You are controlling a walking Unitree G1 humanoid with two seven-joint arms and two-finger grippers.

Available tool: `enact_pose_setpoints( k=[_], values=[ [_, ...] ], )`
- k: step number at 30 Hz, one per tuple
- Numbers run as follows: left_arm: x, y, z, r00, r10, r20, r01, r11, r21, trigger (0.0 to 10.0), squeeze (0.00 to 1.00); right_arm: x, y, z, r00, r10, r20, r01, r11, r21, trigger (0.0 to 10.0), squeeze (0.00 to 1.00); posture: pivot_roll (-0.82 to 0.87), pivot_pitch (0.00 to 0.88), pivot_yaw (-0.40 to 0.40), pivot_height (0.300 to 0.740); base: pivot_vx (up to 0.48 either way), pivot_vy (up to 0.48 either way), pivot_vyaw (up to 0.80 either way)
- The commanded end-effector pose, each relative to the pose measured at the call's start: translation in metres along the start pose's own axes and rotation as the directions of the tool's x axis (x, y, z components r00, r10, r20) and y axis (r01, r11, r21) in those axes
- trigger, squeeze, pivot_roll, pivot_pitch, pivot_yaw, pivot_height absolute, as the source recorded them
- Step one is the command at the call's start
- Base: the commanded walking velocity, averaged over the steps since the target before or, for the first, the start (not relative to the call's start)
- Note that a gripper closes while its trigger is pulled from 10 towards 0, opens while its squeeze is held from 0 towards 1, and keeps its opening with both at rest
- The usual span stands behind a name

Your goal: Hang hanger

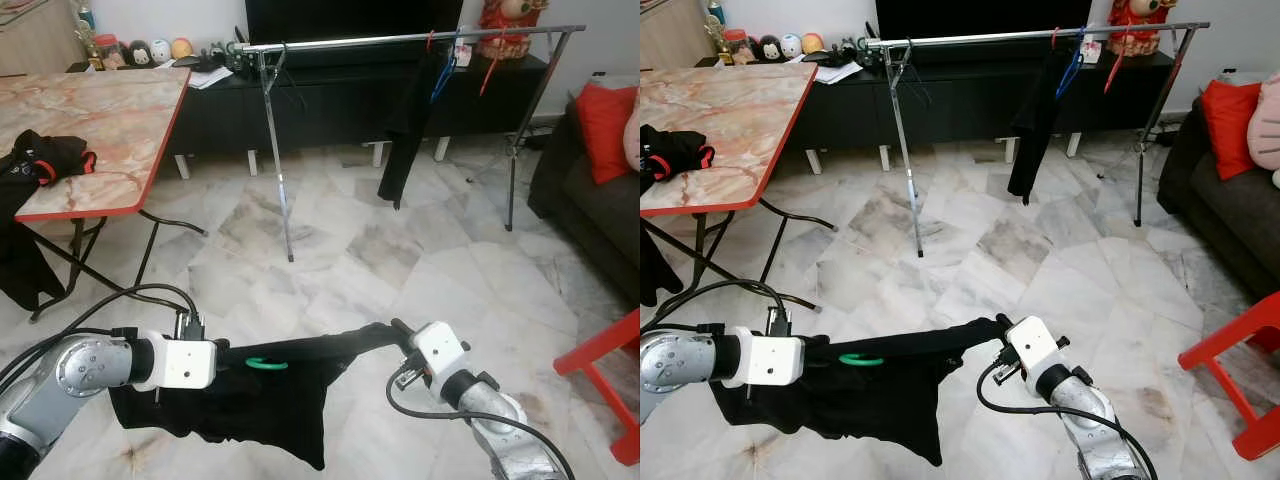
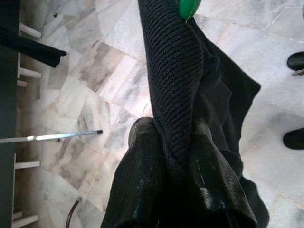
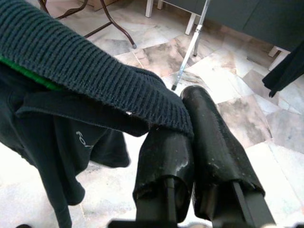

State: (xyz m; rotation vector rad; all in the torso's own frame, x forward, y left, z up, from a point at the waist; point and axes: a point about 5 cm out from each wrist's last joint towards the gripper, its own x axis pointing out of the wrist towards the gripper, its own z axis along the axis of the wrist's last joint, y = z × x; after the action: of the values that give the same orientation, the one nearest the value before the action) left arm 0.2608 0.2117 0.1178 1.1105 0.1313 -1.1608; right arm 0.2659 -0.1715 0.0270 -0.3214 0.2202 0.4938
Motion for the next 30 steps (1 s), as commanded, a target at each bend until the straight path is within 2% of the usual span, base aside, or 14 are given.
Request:
enact_pose_setpoints(
  k=[1, 6, 8, 12, 15, 17, 19, 22, 25, 27, 30],
  values=[
    [-0.007, 0.009, -0.001, 0.999, 0.038, -0.002, -0.038, 0.999, -0.004, 10.0, 0.00, 0.000, -0.005, -0.001, 1.000, -0.021, -0.012, 0.021, 1.000, 0.008, 0.0, 0.00, -0.02, 0.000, -0.010, 0.740, 0.000, 0.000, 0.00],
    [-0.009, 0.012, 0.006, 0.995, 0.057, 0.084, -0.053, 0.997, -0.051, 10.0, 0.00, 0.000, -0.005, -0.001, 1.000, -0.015, -0.014, 0.015, 1.000, 0.007, 0.0, 0.00, -0.02, 0.000, -0.011, 0.740, 0.000, 0.000, 0.00],
    [-0.011, 0.012, 0.014, 0.988, 0.035, 0.152, -0.025, 0.998, -0.065, 10.0, 0.00, 0.000, -0.005, -0.001, 1.000, -0.015, -0.016, 0.015, 1.000, 0.007, 0.0, 0.00, -0.02, 0.000, -0.012, 0.740, 0.000, 0.000, 0.00],
    [-0.014, 0.007, 0.023, 0.981, -0.038, 0.190, 0.038, 0.999, 0.002, 10.0, 0.00, 0.000, -0.004, -0.002, 1.000, -0.010, -0.017, 0.010, 1.000, 0.008, 0.0, 0.00, -0.02, 0.000, -0.013, 0.740, 0.000, 0.000, 0.00],
    [-0.014, 0.004, 0.024, 0.980, -0.070, 0.188, 0.064, 0.997, 0.037, 10.0, 0.00, 0.000, -0.003, -0.002, 1.000, -0.009, -0.017, 0.009, 1.000, 0.008, 0.0, 0.00, -0.02, 0.000, -0.013, 0.740, 0.000, 0.000, 0.00],
    [-0.014, -0.003, 0.024, 0.977, -0.152, 0.152, 0.136, 0.984, 0.113, 10.0, 0.00, 0.000, -0.001, -0.003, 1.000, -0.003, -0.017, 0.003, 1.000, 0.010, 0.0, 0.00, -0.02, 0.000, -0.013, 0.740, 0.000, 0.000, 0.00],
    [-0.014, -0.005, 0.022, 0.975, -0.182, 0.124, 0.163, 0.975, 0.152, 10.0, 0.00, 0.000, -0.001, -0.003, 1.000, -0.003, -0.020, 0.003, 1.000, 0.011, 0.0, 0.00, -0.02, 0.000, -0.013, 0.740, 0.000, 0.000, 0.00],
    [-0.014, -0.005, 0.022, 0.974, -0.198, 0.108, 0.176, 0.967, 0.186, 10.0, 0.00, 0.000, -0.002, -0.004, 1.000, -0.004, -0.023, 0.004, 1.000, 0.010, 0.0, 0.00, -0.02, 0.000, -0.013, 0.740, 0.000, 0.000, 0.00],
    [-0.013, -0.003, 0.017, 0.977, -0.207, 0.045, 0.189, 0.947, 0.260, 10.0, 0.00, -0.001, -0.004, -0.005, 1.000, -0.004, -0.025, 0.004, 1.000, 0.008, 0.0, 0.00, -0.02, 0.000, -0.014, 0.740, 0.000, 0.000, 0.00],
    [-0.011, -0.002, 0.013, 0.982, -0.191, 0.009, 0.181, 0.941, 0.284, 10.0, 0.00, -0.001, -0.004, -0.004, 1.000, -0.005, -0.025, 0.005, 1.000, 0.007, 0.0, 0.00, -0.02, 0.000, -0.014, 0.740, 0.000, 0.000, 0.00],
    [-0.011, -0.003, 0.011, 0.982, -0.189, 0.008, 0.178, 0.938, 0.296, 10.0, 0.00, -0.001, -0.004, -0.004, 1.000, -0.007, -0.025, 0.007, 1.000, 0.007, 0.0, 0.00, -0.02, 0.000, -0.012, 0.740, 0.000, 0.000, 0.00]
  ],
)
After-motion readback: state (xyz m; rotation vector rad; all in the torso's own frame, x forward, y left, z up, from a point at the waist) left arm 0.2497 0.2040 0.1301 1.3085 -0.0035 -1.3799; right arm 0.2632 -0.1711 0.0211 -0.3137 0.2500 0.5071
